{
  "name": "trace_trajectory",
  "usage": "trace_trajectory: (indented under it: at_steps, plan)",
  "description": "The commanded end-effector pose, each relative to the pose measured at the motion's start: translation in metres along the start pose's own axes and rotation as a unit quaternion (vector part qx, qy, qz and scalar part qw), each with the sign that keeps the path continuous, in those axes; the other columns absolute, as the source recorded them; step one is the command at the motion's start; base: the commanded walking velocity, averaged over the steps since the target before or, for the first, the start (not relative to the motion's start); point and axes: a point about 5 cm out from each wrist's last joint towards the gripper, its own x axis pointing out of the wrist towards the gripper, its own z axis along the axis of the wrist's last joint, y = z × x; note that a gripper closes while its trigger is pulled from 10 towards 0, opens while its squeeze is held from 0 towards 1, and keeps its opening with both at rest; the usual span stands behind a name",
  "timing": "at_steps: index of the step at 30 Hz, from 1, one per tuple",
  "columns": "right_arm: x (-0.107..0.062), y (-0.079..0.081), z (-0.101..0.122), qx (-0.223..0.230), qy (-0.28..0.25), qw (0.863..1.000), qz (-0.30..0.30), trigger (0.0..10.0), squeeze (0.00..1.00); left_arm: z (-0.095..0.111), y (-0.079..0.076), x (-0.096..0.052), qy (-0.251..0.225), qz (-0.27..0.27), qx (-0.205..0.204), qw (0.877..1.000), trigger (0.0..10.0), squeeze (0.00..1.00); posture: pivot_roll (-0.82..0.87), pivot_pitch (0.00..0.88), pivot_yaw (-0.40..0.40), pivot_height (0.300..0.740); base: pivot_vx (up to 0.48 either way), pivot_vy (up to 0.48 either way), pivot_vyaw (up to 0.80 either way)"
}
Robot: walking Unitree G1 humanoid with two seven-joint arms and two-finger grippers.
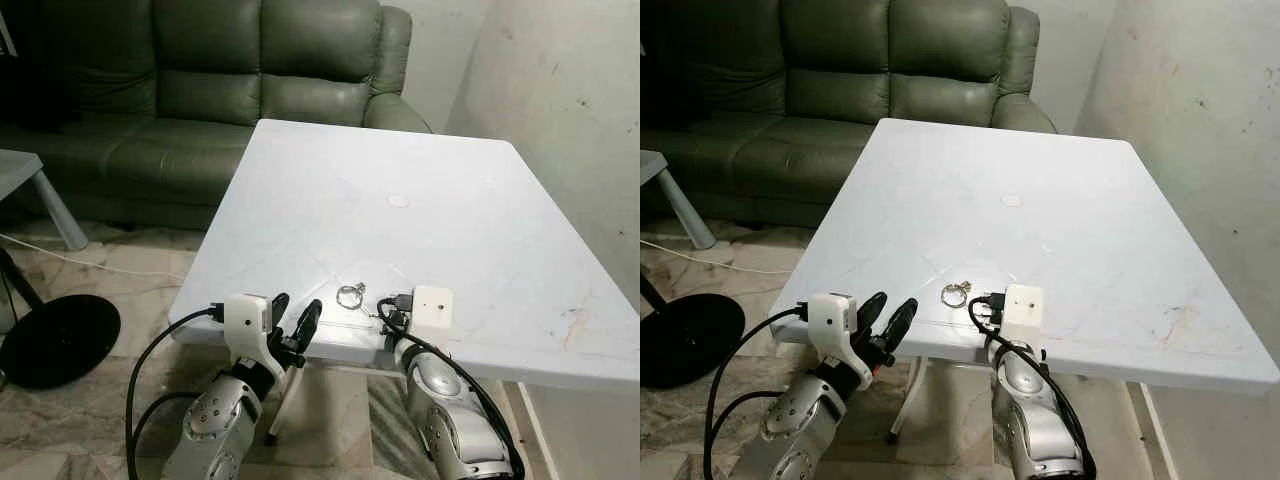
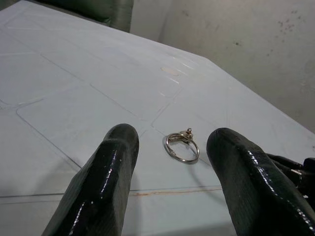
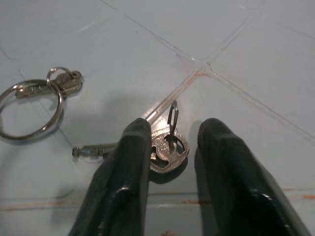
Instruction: Hang keys on a hook
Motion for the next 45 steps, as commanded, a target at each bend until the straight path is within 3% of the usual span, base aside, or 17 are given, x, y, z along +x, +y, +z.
trace_trajectory:
  at_steps: [1,13,14,15,16,17,19,20,21,22,23,25,32,33,34,35,45]
  plan:
    - [-0.0022,0.0161,-0.002,0.032,0.011,0.999,0.01,10.0,0.0,0.0024,-0.0066,0.0023,-0.006,-0.005,-0.005,1.0,10.0,0.0,0.11,0.041,-0.074,0.74,0.0,0.0,0.0]
    - [-0.0014,0.0197,0.0031,0.045,-0.001,0.999,0.011,10.0,0.0,0.0025,-0.0075,0.0026,-0.007,-0.006,-0.006,1.0,10.0,0.0,0.11,0.042,-0.074,0.74,0.0,0.0,0.0]
    - [-0.0017,0.0191,0.0037,0.051,-0.004,0.999,0.007,7.3,0.0,0.0025,-0.0075,0.0026,-0.006,-0.005,-0.006,1.0,10.0,0.0,0.11,0.042,-0.074,0.74,0.0,0.0,0.0]
    - [-0.0017,0.0191,0.0037,0.051,-0.004,0.999,0.007,7.3,0.0,0.0025,-0.0075,0.0026,-0.006,-0.005,-0.006,1.0,10.0,0.0,0.11,0.042,-0.074,0.74,0.0,0.0,0.0]
    - [-0.0014,0.018,0.0032,0.047,-0.002,0.999,0.002,1.8,0.0,0.0025,-0.0076,0.0025,-0.007,-0.005,-0.006,1.0,10.0,0.0,0.11,0.042,-0.074,0.74,0.0,0.0,0.0]
    - [-0.0009,0.0171,0.0019,0.042,0.002,0.999,0.0,3.7,0.0,0.0025,-0.0077,0.0024,-0.007,-0.005,-0.007,1.0,10.0,0.0,0.11,0.042,-0.074,0.74,0.0,0.0,0.0]
    - [-0.0008,0.0168,0.0016,0.04,0.002,0.999,-0.001,4.9,0.0,0.0025,-0.0078,0.0025,-0.007,-0.005,-0.007,1.0,10.0,0.0,0.11,0.042,-0.074,0.74,0.0,0.0,0.0]
    - [-0.0006,0.0165,0.0015,0.038,0.001,0.999,-0.002,2.0,0.0,0.0025,-0.0079,0.0025,-0.007,-0.005,-0.007,1.0,10.0,0.0,0.11,0.042,-0.074,0.74,0.0,0.0,0.0]
    - [-0.0005,0.0164,0.0013,0.037,0.001,0.999,-0.002,2.4,0.0,0.0025,-0.008,0.0025,-0.007,-0.006,-0.007,1.0,10.0,0.0,0.11,0.042,-0.074,0.74,0.0,0.0,0.0]
    - [-0.0004,0.0163,0.0012,0.037,0.001,0.999,-0.002,6.3,0.0,0.0024,-0.008,0.0026,-0.007,-0.006,-0.007,1.0,10.0,0.0,0.11,0.042,-0.074,0.74,0.0,0.0,0.0]
    - [-0.0003,0.0163,0.001,0.035,0.002,0.999,-0.002,6.3,0.0,0.0024,-0.008,0.0026,-0.007,-0.006,-0.007,1.0,10.0,0.0,0.11,0.042,-0.074,0.74,0.0,0.0,0.0]
    - [-0.0003,0.0167,0.0002,0.035,0.004,0.999,0.0,9.7,0.0,0.0025,-0.0081,0.0028,-0.007,-0.006,-0.008,1.0,10.0,0.0,0.11,0.042,-0.074,0.74,0.0,0.0,0.0]
    - [-0.0007,0.0185,-0.0014,0.032,0.007,0.999,0.0,10.0,0.0,0.0024,-0.0079,0.0023,-0.006,-0.006,-0.008,1.0,10.0,0.0,0.11,0.044,-0.072,0.74,0.0,0.0,0.0]
    - [-0.0004,0.0182,-0.0016,0.032,0.008,0.999,-0.003,1.7,0.0,0.0024,-0.0079,0.0024,-0.006,-0.006,-0.008,1.0,10.0,0.0,0.11,0.044,-0.072,0.74,0.0,0.0,0.0]
    - [-0.0004,0.0182,-0.0016,0.032,0.008,0.999,-0.003,1.7,0.0,0.0024,-0.0079,0.0024,-0.006,-0.006,-0.008,1.0,10.0,0.0,0.11,0.044,-0.072,0.74,0.0,0.0,0.0]
    - [-0.0003,0.018,-0.0017,0.032,0.007,0.999,-0.005,0.0,0.0,0.0024,-0.0081,0.0024,-0.006,-0.006,-0.008,1.0,10.0,0.0,0.11,0.044,-0.072,0.74,0.0,0.0,0.0]
    - [-0.0011,0.0177,-0.0006,0.024,-0.002,1.0,-0.009,0.0,0.0,0.0029,-0.0085,0.0023,-0.008,-0.006,-0.01,1.0,10.0,0.0,0.11,0.047,-0.074,0.74,0.0,0.0,0.0]
